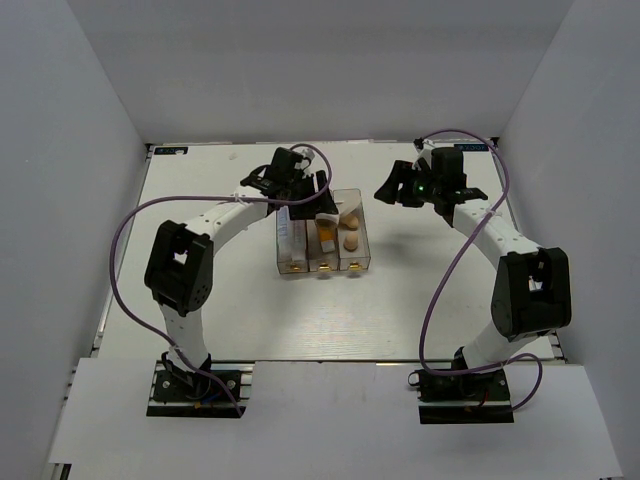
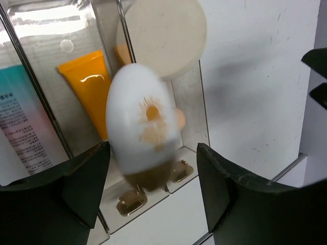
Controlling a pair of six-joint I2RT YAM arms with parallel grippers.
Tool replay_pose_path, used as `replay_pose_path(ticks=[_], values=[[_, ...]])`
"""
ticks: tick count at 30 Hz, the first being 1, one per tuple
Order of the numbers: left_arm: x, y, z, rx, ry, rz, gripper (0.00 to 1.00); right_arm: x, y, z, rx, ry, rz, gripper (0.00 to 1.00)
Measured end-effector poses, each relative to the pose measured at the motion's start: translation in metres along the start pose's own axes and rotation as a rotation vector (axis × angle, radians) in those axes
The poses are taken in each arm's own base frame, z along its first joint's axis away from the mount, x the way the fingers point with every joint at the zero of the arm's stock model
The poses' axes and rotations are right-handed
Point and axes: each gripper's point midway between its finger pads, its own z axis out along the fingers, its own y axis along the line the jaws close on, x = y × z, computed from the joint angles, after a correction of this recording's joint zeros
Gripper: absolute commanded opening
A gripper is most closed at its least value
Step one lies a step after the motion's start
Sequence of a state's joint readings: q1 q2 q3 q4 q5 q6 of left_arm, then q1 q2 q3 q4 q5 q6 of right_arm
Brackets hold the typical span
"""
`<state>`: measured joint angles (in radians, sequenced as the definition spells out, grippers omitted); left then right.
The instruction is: Organize the makeup
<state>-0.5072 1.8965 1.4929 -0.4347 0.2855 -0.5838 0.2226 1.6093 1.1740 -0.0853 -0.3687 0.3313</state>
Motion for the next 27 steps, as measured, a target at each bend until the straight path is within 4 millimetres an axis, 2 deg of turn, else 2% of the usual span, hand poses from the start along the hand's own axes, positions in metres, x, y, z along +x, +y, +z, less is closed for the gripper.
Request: replay_pose_path(ticks=[4, 11, 14, 15, 17, 18, 21, 24, 27], values=[[-0.01, -0.006, -0.003, 0.007, -0.026, 0.011, 0.82, 0.0, -0.001, 0.0, 0.001, -0.001, -0.003, 0.68], [-0.011, -0.005, -0.005, 0.001, -0.029, 0.011, 0.82, -0.001, -0.003, -0.001, 0.003, -0.002, -0.021, 0.69], [-0.016, -0.007, -0.014, 0.002, -0.044, 0.01, 0.79, 0.0, -0.003, -0.002, -0.001, 0.001, -0.043, 0.79], [-0.019, -0.01, -0.02, 0.005, -0.06, 0.014, 0.79, 0.0, -0.003, -0.003, -0.002, 0.003, -0.053, 0.89], [-0.027, -0.016, -0.041, 0.016, -0.113, 0.028, 0.81, 0.001, -0.003, -0.006, -0.002, 0.009, -0.075, 0.89], [-0.029, -0.019, -0.054, 0.021, -0.138, 0.033, 0.86, 0.001, -0.003, -0.007, 0.001, 0.01, -0.086, 0.89], [-0.037, -0.026, -0.105, 0.04, -0.247, 0.052, 0.97, 0.0, -0.005, -0.011, 0.022, 0.025, -0.111, 0.89], [-0.036, -0.026, -0.152, 0.051, -0.35, 0.056, 0.98, -0.005, -0.009, -0.017, 0.057, 0.044, -0.163, 0.89], [-0.024, -0.014, -0.177, 0.037, -0.404, 0.04, 0.98, -0.017, -0.013, -0.025, 0.101, 0.046, -0.23, 0.89]])
